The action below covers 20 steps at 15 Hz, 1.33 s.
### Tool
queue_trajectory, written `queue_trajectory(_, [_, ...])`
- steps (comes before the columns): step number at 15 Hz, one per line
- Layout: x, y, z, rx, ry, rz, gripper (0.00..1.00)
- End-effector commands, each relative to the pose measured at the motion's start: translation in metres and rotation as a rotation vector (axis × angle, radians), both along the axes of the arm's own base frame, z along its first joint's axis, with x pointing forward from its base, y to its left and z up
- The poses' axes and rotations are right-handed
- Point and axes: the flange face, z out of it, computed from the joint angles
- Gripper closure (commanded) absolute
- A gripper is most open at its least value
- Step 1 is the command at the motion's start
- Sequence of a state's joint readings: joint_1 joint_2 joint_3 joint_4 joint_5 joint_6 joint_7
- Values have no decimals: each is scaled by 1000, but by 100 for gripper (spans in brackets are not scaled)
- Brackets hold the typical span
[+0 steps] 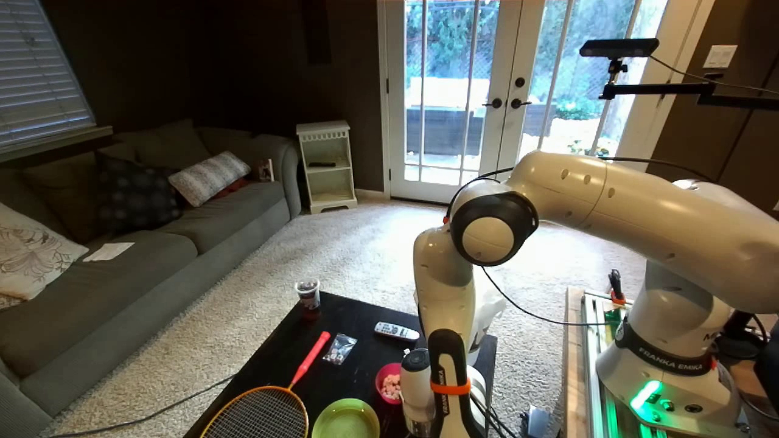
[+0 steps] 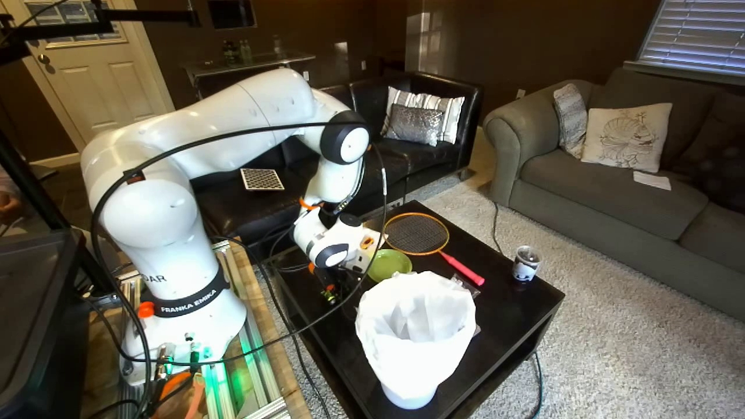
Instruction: Set the toy car straight
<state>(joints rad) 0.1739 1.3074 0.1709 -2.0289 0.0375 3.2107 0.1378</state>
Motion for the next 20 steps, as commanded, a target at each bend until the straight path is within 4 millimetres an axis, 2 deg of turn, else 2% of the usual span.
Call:
queue_trajectory(1, [-1, -1, -7, 14, -14, -44, 58])
queue_trajectory(2, [-1, -1, -7, 16, -16, -46, 58])
queue_trajectory(3, [0, -2, -7, 17, -16, -47, 28])
queue_trajectory(4, [0, -2, -7, 18, -17, -48, 6])
queue_trajectory(6, [0, -2, -6, 18, -19, -48, 7])
queue_trajectory(8, [0, -1, -4, 11, -22, -46, 0])
queue_trajectory(12, [2, 2, 7, 4, -47, -34, 0])
queue_trajectory(16, [9, 11, 30, -17, -62, -12, 0])
queue_trajectory(20, [12, 19, 68, -29, -70, -19, 0])
